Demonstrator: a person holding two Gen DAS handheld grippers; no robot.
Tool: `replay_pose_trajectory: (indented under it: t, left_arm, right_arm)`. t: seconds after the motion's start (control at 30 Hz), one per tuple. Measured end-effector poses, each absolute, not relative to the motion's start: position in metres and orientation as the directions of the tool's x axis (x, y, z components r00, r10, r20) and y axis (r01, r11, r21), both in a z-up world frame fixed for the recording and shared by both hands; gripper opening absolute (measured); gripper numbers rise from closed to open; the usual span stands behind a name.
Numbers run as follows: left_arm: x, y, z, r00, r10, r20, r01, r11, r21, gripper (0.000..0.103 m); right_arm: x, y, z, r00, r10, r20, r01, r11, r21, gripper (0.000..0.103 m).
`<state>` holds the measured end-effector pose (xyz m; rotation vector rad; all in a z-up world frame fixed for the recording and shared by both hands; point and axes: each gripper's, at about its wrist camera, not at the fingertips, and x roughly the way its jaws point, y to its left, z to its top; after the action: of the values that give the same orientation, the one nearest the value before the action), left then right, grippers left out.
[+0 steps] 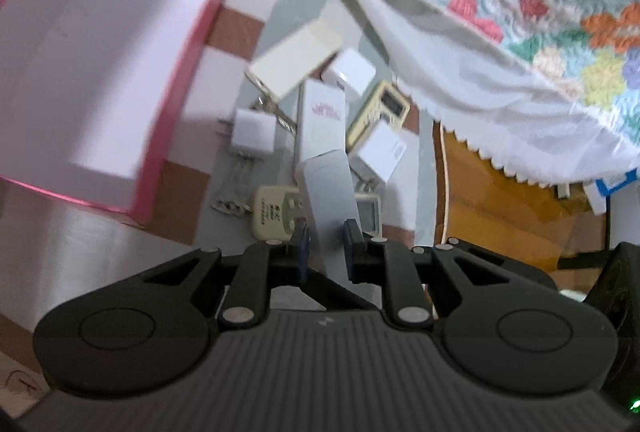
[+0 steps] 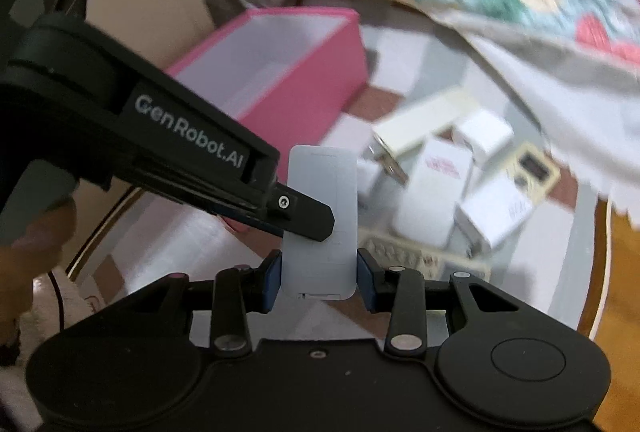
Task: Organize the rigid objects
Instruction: 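Carry the white power bank into the pink box and open the left tool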
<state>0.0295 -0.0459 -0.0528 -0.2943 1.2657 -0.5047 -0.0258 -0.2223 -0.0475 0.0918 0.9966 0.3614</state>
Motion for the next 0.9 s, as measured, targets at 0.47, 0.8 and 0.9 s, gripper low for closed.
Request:
replay_pose_trajectory:
  t: [0.47, 0.8, 0.9]
  left_arm:
    - [0.062, 0.035, -0.013, 0.371, -0.407, -0.835, 0.076, 0.909, -0.410, 0.019]
    - [0.148, 0.074, -0.014, 0.385, -0.336, -0.859, 0.061, 0.939, -0.340, 0.020]
    - [0.187, 0.079, -0.023, 0.375, -0.313, -0.873, 0.083, 0.949, -0.305, 0.020]
  right_arm:
    - [0.030, -0.158, -0.009, 0.472, 0.474, -0.743, -0.423, 0.862, 0.280, 0.044]
    - [0.117, -0.118, -0.018, 0.394, 0.538, -0.745, -0.334, 0.839, 0.430, 0.044]
    - [0.149, -0.105, -0.029, 0.404, 0.515, -0.756, -0.289, 0.856, 0.429, 0.044]
